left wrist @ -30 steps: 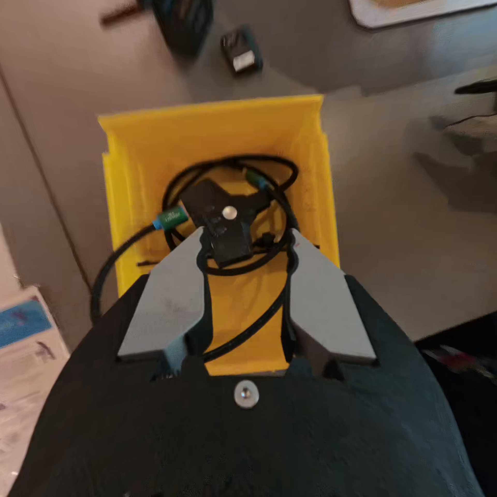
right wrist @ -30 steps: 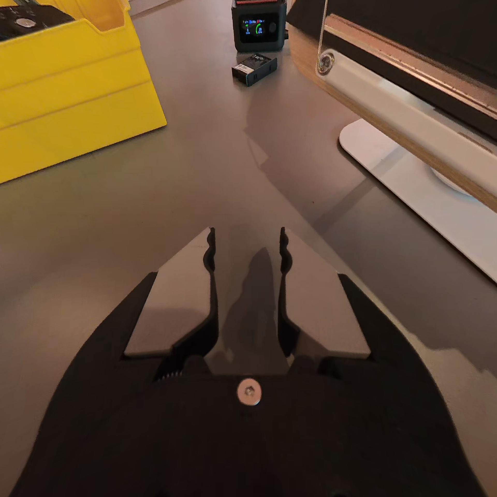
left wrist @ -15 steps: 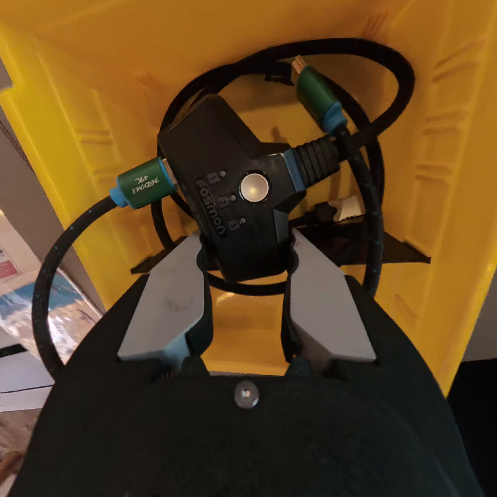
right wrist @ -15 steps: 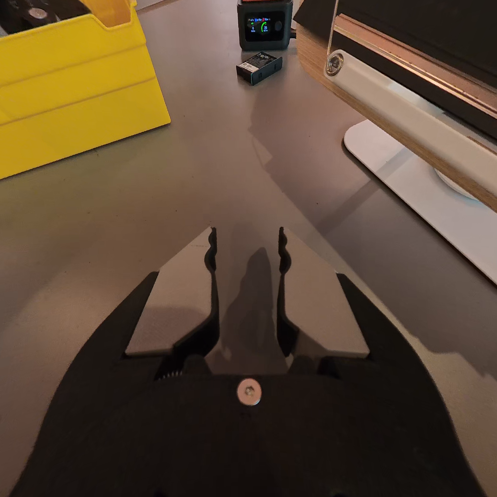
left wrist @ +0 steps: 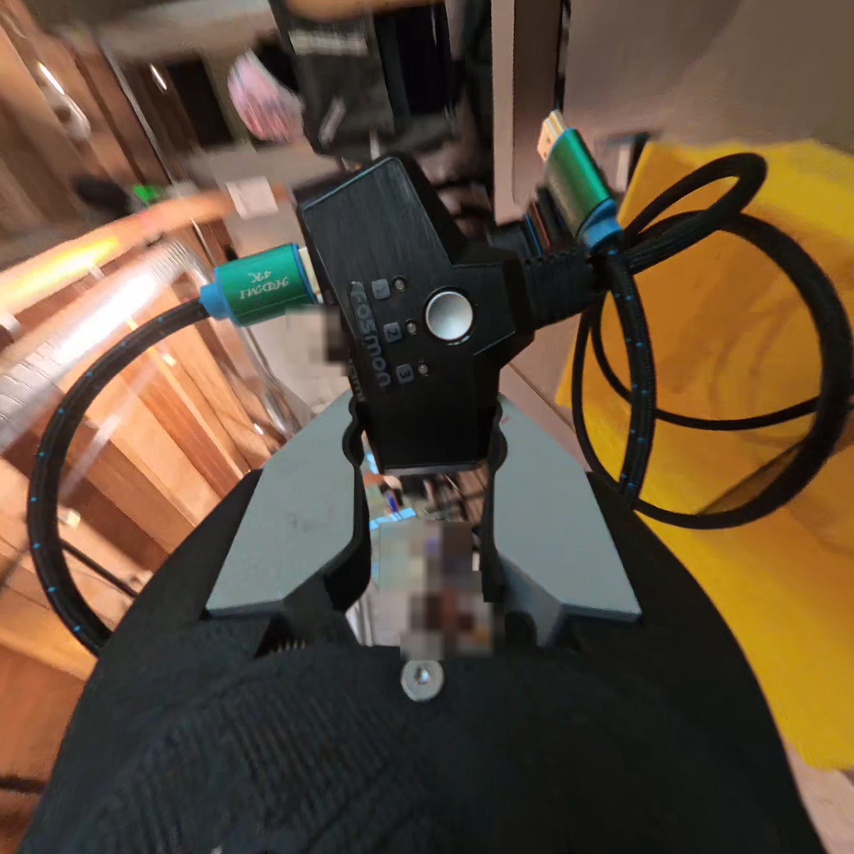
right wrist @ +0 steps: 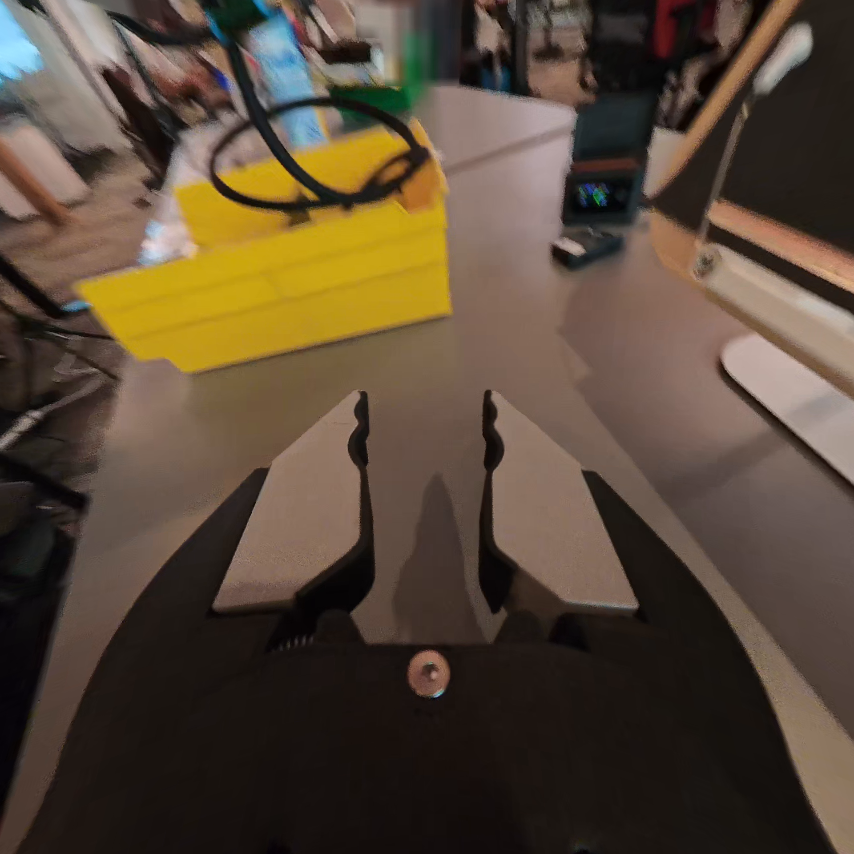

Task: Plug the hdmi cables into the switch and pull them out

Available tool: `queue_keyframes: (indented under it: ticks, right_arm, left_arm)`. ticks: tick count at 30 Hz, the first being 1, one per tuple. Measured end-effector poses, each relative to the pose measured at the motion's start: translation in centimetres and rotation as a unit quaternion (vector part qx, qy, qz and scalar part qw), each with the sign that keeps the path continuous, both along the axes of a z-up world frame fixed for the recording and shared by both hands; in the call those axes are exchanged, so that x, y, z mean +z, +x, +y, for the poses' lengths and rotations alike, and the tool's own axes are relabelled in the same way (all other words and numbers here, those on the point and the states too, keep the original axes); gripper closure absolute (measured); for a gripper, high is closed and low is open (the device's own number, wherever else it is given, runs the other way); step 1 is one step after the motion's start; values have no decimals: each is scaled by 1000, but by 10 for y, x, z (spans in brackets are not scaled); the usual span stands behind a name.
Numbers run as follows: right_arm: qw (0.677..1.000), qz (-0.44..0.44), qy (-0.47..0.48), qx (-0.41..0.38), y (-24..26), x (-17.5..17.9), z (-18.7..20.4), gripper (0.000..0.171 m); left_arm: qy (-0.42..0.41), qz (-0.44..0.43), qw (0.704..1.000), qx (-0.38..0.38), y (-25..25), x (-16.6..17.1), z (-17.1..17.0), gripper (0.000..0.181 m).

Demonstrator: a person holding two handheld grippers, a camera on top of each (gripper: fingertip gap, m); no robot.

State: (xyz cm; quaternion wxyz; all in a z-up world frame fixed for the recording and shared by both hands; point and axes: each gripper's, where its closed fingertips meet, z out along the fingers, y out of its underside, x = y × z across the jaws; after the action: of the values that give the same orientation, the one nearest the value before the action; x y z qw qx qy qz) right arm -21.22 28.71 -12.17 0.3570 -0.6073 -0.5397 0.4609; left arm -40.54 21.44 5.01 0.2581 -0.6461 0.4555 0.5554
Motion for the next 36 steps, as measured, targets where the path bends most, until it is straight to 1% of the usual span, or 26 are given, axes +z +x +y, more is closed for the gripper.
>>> queue_keyframes:
  ticks: [3, 5, 6, 8, 10, 12, 14, 16, 17, 19, 21, 23, 27, 29, 30, 31, 33, 34, 36]
  right_arm:
    - [996, 82, -12, 43, 8, 38, -17, 126]
    - [993, 111, -17, 38, 14, 49, -13, 128]
    - [992, 117, -23, 32, 16, 50, -9, 128]
    - [991, 123, -43, 27, 19, 50, -3, 126]
    - [989, 133, -61, 34, 21, 53, -2, 124]
    - [985, 152, -66, 45, 25, 61, -4, 121]
    - [982, 175, -60, 42, 31, 71, -3, 121]
    - [978, 198, -53, 36, 37, 81, 0, 125]
    - [977, 207, -52, 27, 39, 83, 2, 127]
    - [976, 208, -58, 14, 39, 81, 7, 127]
    - [978, 196, -69, 13, 38, 74, 9, 126]
    - [979, 191, -74, 8, 36, 70, 11, 126]
    - [979, 186, -77, 6, 34, 68, 12, 127]
    - [981, 182, -74, 5, 33, 66, 12, 127]
    - [981, 180, -72, 5, 32, 66, 11, 127]
    - [981, 181, -69, 4, 33, 67, 11, 126]
    - [980, 188, -62, 1, 35, 71, 12, 126]
    - [979, 193, -60, 0, 37, 74, 12, 125]
    - [978, 201, -63, -2, 41, 78, 13, 126]
  left_arm:
    - [23, 36, 995, -87, 52, 34, 0, 130]
    - [72, 78, 988, -112, 74, 72, -2, 130]
    - [106, 82, 984, -114, 80, 96, -4, 131]
    - [160, 30, 981, -108, 83, 134, -9, 131]
    - [189, 1, 975, -119, 84, 156, -12, 131]
    - [183, -8, 974, -136, 90, 152, -13, 131]
    - [150, -2, 975, -163, 103, 126, -11, 131]
    - [166, 34, 967, -190, 118, 112, -10, 131]
    - [192, 37, 962, -191, 122, 115, -11, 131]
    - [282, 11, 945, -164, 111, 146, -16, 131]
    - [346, -63, 930, -102, 73, 181, -24, 131]
    - [394, -110, 910, -71, 36, 218, -35, 131]
    - [459, -101, 883, -3, -23, 295, -69, 131]
    - [492, -92, 866, 7, -33, 331, -90, 131]
    - [494, -100, 863, -2, -30, 341, -96, 131]
    - [476, -117, 871, -28, -19, 343, -94, 131]
    - [418, -120, 896, -93, 15, 329, -85, 131]
    - [386, -109, 908, -119, 32, 315, -80, 131]
    - [326, -88, 930, -145, 62, 279, -66, 131]
